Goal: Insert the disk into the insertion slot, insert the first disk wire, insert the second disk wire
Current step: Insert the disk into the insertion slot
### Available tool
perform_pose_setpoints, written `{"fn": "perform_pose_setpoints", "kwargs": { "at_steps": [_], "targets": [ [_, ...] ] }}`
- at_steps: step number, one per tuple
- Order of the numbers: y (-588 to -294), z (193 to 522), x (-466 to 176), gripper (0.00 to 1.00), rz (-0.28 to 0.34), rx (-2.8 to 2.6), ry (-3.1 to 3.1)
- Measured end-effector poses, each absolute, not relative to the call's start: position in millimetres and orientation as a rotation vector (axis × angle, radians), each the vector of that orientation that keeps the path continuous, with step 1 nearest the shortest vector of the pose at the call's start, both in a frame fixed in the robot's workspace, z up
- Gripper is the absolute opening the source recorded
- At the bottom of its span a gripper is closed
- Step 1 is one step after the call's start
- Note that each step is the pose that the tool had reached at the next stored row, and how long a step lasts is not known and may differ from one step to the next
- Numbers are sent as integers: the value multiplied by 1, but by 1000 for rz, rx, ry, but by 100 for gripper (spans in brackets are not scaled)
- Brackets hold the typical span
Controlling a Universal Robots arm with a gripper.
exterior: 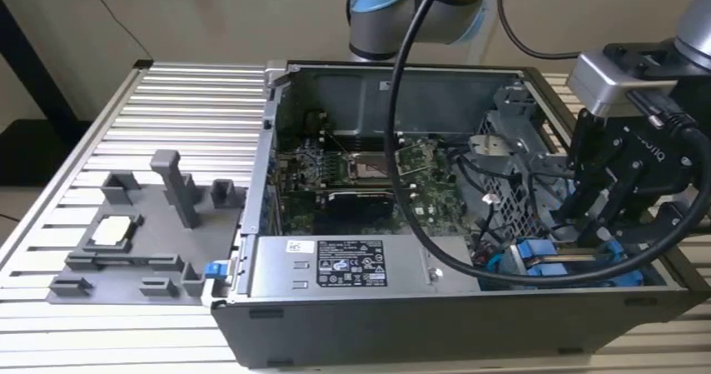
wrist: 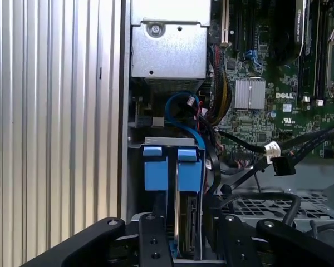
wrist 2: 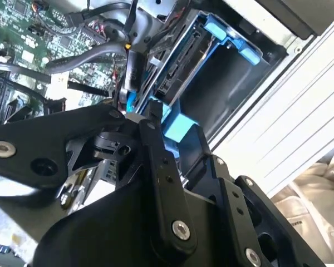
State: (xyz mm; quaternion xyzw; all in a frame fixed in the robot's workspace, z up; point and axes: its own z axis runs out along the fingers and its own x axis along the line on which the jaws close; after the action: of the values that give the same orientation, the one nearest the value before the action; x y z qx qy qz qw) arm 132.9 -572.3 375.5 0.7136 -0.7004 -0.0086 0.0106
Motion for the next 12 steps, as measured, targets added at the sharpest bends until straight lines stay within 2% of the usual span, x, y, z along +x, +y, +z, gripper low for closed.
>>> {"fn": "perform_pose_setpoints", "kwargs": {
  "at_steps": [7, 12],
  "targets": [
    [-571, 404, 133, 41, -27, 2227, -2186],
    [-571, 406, 133, 41, 1, 2268, -2219]
  ]
}}
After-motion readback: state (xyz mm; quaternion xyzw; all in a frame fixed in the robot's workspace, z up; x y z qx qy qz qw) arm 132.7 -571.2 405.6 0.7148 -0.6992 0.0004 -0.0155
